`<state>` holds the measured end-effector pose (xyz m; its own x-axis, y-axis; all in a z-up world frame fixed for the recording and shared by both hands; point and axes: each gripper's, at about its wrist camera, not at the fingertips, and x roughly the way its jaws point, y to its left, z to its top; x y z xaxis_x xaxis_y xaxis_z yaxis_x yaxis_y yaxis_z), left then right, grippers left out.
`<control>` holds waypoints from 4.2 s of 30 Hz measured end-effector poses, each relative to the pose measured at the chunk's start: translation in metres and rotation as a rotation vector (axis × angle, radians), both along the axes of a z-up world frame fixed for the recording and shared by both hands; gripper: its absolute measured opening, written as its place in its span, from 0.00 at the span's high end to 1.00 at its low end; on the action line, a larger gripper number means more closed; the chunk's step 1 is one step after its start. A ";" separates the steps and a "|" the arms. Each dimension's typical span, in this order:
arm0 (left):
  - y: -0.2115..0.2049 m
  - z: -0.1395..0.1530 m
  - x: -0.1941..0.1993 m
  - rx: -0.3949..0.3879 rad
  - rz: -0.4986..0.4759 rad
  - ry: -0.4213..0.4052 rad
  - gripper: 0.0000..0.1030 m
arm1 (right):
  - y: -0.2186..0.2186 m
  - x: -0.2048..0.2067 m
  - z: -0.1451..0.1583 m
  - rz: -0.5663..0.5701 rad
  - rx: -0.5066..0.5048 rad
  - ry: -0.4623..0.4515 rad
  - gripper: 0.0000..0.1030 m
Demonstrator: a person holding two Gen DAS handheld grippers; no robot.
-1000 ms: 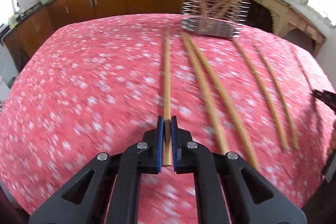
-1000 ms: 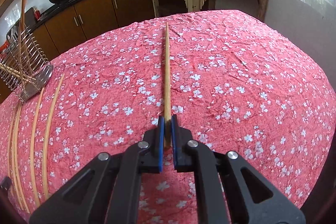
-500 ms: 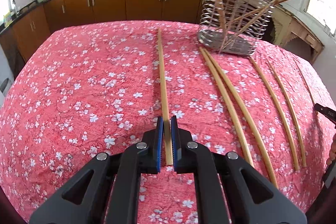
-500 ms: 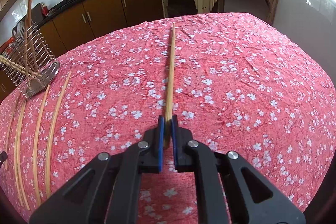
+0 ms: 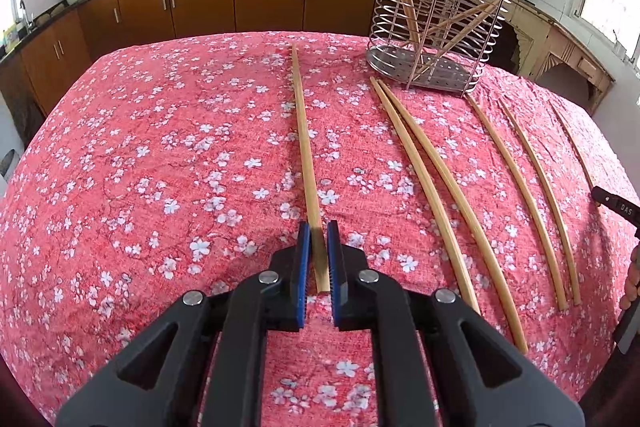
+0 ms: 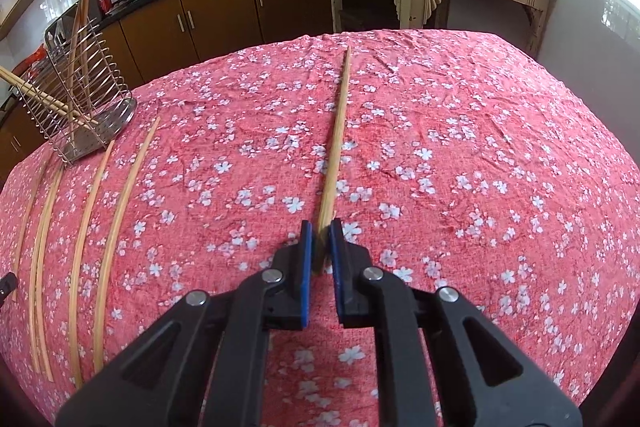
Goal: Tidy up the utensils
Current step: 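Grasp a wooden chopstick with the left tool while the right tool holds its chopstick, then lift both held chopsticks and carry them above the wire holder, then lower both chopsticks into the wire holder and open both tools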
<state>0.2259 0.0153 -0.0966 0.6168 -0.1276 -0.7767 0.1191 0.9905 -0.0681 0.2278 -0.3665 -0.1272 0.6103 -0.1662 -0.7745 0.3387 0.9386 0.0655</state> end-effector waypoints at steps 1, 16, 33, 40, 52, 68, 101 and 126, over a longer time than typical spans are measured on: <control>-0.001 0.000 0.001 0.000 -0.001 0.000 0.87 | 0.000 -0.001 0.000 0.001 0.003 -0.001 0.88; -0.004 -0.002 0.004 0.011 0.002 -0.002 0.75 | 0.000 0.001 0.001 0.003 -0.019 0.011 0.88; -0.007 -0.002 0.000 0.028 -0.002 -0.003 0.76 | 0.002 0.002 0.000 0.005 -0.037 0.018 0.88; -0.017 -0.003 -0.006 0.095 -0.011 -0.008 0.92 | 0.004 0.003 0.000 0.008 -0.049 0.020 0.90; 0.016 0.019 -0.024 0.017 0.018 -0.099 0.93 | 0.004 -0.038 0.043 -0.002 -0.110 -0.163 0.92; 0.031 0.111 -0.062 -0.055 0.073 -0.496 0.93 | 0.023 -0.065 0.128 0.024 -0.200 -0.455 0.92; 0.030 0.190 -0.061 -0.185 0.071 -0.705 0.93 | 0.058 -0.082 0.237 0.230 0.003 -0.733 0.92; -0.038 0.266 0.059 -0.265 0.173 -0.868 0.93 | 0.135 0.067 0.284 0.331 0.000 -0.885 0.92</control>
<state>0.2852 -0.0232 0.1691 0.9962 -0.0871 0.0086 0.0864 0.9640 -0.2515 0.2953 -0.2315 0.1570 0.9927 0.1207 -0.0071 -0.1177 0.9781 0.1717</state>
